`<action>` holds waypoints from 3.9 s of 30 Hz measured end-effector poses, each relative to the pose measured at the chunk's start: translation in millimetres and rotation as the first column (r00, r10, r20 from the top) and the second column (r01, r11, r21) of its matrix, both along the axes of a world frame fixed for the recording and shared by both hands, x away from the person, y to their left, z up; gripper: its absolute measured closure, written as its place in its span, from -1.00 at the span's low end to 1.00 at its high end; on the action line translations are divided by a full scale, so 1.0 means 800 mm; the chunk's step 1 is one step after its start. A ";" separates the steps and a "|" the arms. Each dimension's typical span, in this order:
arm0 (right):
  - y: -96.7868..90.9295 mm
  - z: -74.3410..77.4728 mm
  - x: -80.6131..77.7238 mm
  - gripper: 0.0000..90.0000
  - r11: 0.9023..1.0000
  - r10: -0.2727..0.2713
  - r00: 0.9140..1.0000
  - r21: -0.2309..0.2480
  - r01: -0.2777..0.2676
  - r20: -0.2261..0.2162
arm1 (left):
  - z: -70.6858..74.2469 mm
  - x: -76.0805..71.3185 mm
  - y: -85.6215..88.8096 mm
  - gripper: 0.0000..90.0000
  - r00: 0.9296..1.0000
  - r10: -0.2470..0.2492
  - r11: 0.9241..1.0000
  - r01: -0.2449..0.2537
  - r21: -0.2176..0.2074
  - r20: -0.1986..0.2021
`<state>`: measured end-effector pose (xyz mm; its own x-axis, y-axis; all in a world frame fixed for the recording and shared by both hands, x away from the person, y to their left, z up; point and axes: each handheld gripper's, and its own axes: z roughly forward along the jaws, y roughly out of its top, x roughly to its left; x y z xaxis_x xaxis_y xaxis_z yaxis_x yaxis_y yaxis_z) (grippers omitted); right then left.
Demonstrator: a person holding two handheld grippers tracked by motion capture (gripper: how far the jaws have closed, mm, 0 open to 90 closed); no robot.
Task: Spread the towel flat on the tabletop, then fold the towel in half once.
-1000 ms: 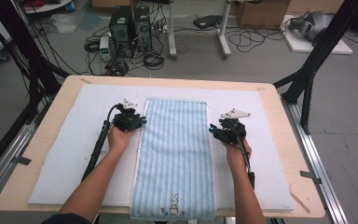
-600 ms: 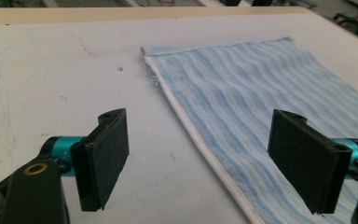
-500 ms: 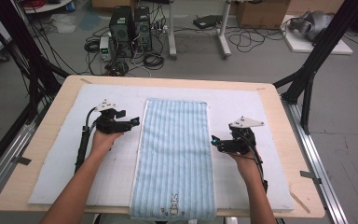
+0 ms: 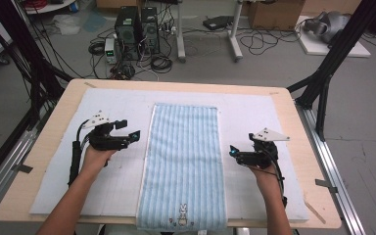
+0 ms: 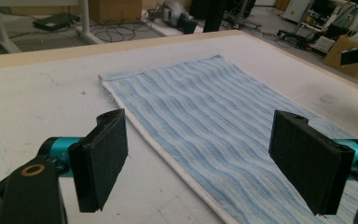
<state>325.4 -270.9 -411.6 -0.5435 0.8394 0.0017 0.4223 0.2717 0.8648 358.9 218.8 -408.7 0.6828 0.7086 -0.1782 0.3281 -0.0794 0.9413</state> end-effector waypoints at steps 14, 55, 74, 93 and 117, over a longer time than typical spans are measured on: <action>-0.002 0.008 -0.002 -0.74 0.999 -0.028 1.000 0.023 0.027 0.008 | -0.003 -0.003 0.001 -0.56 0.999 0.027 1.000 -0.027 -0.013 -0.021; 0.018 0.009 0.026 -0.74 1.000 -0.019 0.998 0.021 0.020 -0.060 | -0.034 0.085 -0.066 -0.23 0.963 0.169 0.980 -0.140 0.143 -0.212; 0.045 0.007 0.046 -0.69 0.999 -0.035 0.996 -0.017 0.034 -0.081 | -0.054 0.081 -0.093 0.61 0.964 0.209 0.936 -0.149 0.319 -0.164; 0.090 -0.027 0.116 -0.01 0.990 -0.111 0.972 -0.106 0.091 -0.205 | -0.055 0.084 -0.088 0.92 0.966 0.162 0.958 -0.104 0.267 -0.204; 0.094 -0.004 0.096 0.89 0.999 0.007 0.983 -0.039 -0.015 -0.186 | -0.030 0.071 -0.058 0.94 0.938 0.078 0.995 -0.095 -0.034 -0.337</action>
